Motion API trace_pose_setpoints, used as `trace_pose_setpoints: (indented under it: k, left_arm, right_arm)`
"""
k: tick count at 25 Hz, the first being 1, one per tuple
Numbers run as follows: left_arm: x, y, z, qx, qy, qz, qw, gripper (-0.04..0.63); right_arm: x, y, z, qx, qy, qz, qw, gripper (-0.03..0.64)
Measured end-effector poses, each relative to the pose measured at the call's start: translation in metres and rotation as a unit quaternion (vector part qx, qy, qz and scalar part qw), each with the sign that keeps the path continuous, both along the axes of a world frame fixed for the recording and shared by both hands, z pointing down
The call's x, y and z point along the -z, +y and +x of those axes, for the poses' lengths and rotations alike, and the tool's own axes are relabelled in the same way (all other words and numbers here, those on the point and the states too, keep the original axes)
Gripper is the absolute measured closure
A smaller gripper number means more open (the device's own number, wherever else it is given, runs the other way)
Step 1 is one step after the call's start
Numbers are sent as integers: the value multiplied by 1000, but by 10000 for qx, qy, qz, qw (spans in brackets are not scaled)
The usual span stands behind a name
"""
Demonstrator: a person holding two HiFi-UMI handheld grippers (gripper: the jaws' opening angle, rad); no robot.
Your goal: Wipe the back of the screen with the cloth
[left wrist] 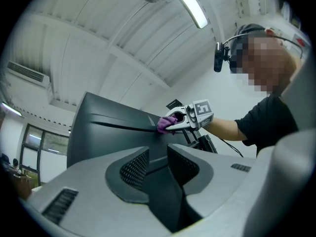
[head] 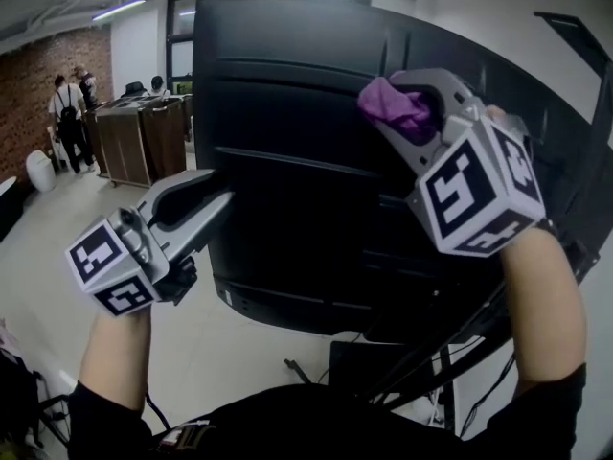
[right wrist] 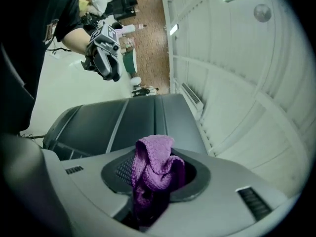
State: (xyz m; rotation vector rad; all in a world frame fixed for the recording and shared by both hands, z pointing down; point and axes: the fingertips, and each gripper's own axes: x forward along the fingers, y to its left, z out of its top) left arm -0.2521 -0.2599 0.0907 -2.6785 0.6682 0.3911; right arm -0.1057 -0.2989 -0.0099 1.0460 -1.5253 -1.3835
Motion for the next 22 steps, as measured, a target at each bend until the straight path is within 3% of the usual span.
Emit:
trace_pose_setpoints:
  k: [6,11,16,22]
  left_arm:
    - [-16,4,-53,315,-50,-196,9993,494]
    - [-25,12,-74,487,-190,-137,9985,494]
    - [-29,9,-74,502,-211,-151,9984,494]
    - [-28,3,-36,334,-236,-151,9990,494]
  right_arm:
    - [-30,-30,-141,649,426,98,9969,482]
    - [-45,-57,-180,415,776,103,9961,482]
    - [-47,-54,-150,323,808,38,9962,480]
    - [-45,-44,-37,-353,881,-130,9954,479]
